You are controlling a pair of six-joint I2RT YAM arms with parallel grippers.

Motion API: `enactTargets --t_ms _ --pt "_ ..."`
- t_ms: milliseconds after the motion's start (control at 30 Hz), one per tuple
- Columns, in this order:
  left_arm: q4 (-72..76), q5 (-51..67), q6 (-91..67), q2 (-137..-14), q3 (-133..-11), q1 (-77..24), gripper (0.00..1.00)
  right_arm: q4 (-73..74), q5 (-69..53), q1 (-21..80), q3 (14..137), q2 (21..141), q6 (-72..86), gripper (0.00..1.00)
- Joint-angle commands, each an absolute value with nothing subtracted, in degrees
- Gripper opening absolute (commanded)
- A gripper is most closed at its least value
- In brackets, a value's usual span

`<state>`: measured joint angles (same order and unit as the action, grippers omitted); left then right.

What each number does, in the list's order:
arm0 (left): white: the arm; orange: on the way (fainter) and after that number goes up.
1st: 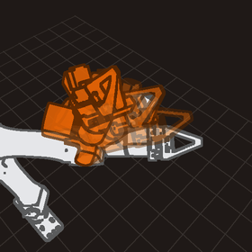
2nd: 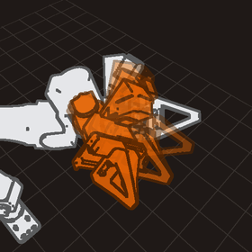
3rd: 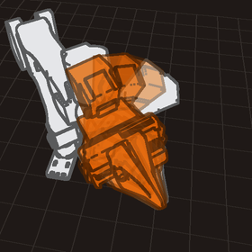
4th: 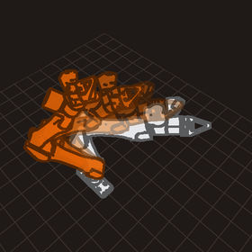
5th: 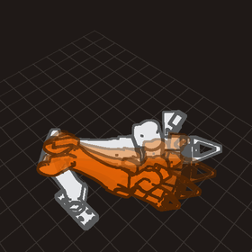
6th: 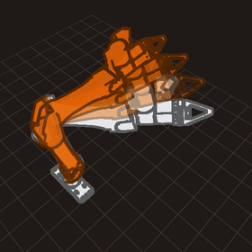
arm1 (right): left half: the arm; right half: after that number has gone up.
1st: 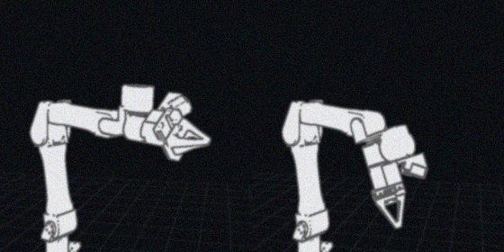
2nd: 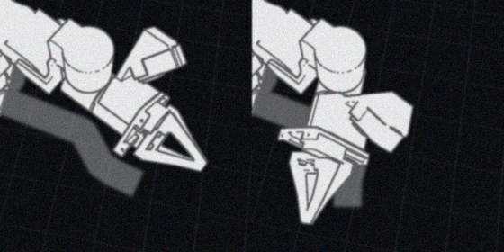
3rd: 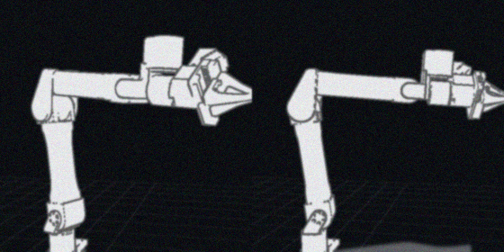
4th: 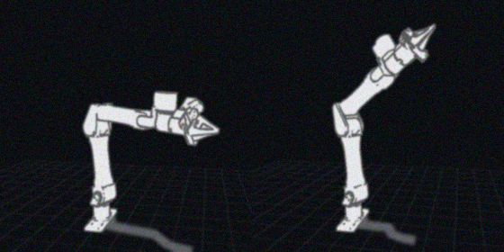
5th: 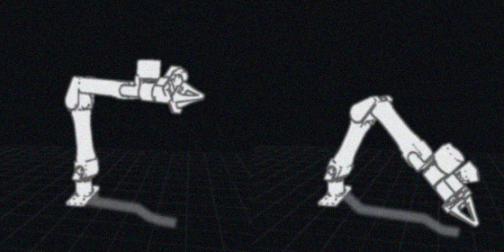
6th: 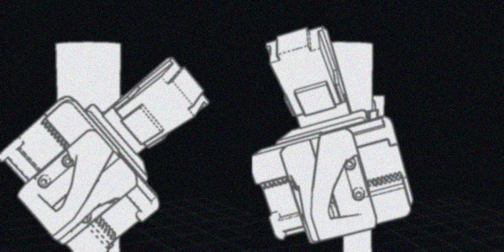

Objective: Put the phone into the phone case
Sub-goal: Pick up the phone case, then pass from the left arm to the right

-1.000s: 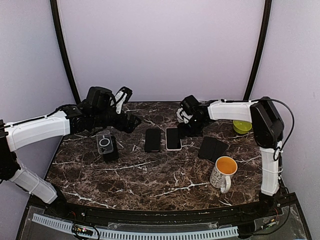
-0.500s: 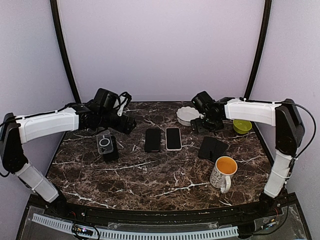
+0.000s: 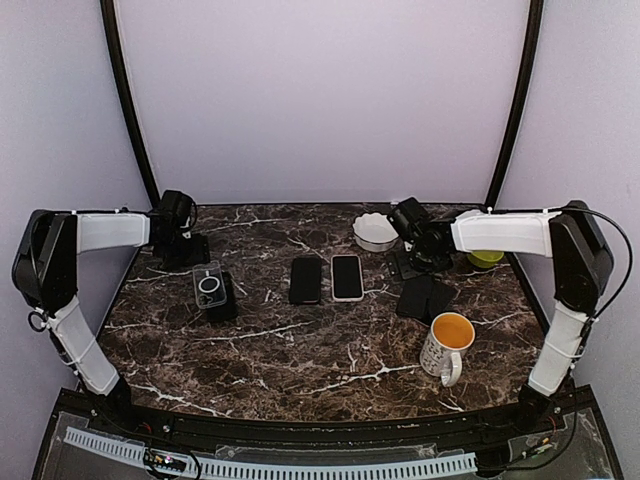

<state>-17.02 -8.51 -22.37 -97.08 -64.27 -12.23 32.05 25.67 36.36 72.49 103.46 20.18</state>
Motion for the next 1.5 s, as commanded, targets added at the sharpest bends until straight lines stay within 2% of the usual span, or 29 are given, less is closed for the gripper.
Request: enactTargets --t_ms 0,267,500,633,767,900,1033,1167,1267,1367,1467 --pt "-19.2 -3.8 -27.1 -99.9 -62.9 -10.3 0.71 29.2 27.3 36.2 71.1 101.2 19.4 0.98" --pt "-19.8 -1.1 -28.3 -104.5 -63.3 -7.9 0.5 28.9 27.2 36.2 70.8 100.3 19.1 0.99" --pt "-19.3 6.1 -28.3 -107.1 -63.0 -7.8 0.39 29.6 27.7 36.2 71.1 99.9 18.9 0.98" --pt "-19.1 9.2 -28.4 -107.4 -62.9 -7.7 0.24 30.2 28.2 36.2 71.3 98.9 18.8 0.98" --pt "-19.3 10.0 -28.0 -106.5 -62.5 -7.7 0.01 30.5 28.7 36.2 71.0 97.9 18.7 0.99" --pt "-19.6 9.7 -26.2 -104.1 -62.4 -7.8 0.0 30.8 28.6 36.2 71.2 97.2 18.3 0.98" --pt "-19.7 1.9 -19.3 -96.9 -62.6 -10.9 0.0 30.7 27.2 36.2 72.1 96.0 16.5 0.99" --pt "-15.2 -7.2 -6.9 -88.3 -61.3 -21.7 0.0 27.7 19.6 36.7 73.8 93.0 12.3 0.98" --pt "-7.9 -9.4 6.5 -81.5 -56.3 -28.5 0.0 23.9 12.4 38.2 75.6 90.3 9.2 0.98" --pt "4.1 -10.3 19.9 -73.0 -48.9 -37.1 0.0 19.7 -0.4 39.8 77.8 88.6 6.7 0.96" --pt "13.1 -11.1 36.7 -68.4 -44.0 -43.2 0.0 17.3 -24.0 40.7 82.3 90.6 6.9 0.92"
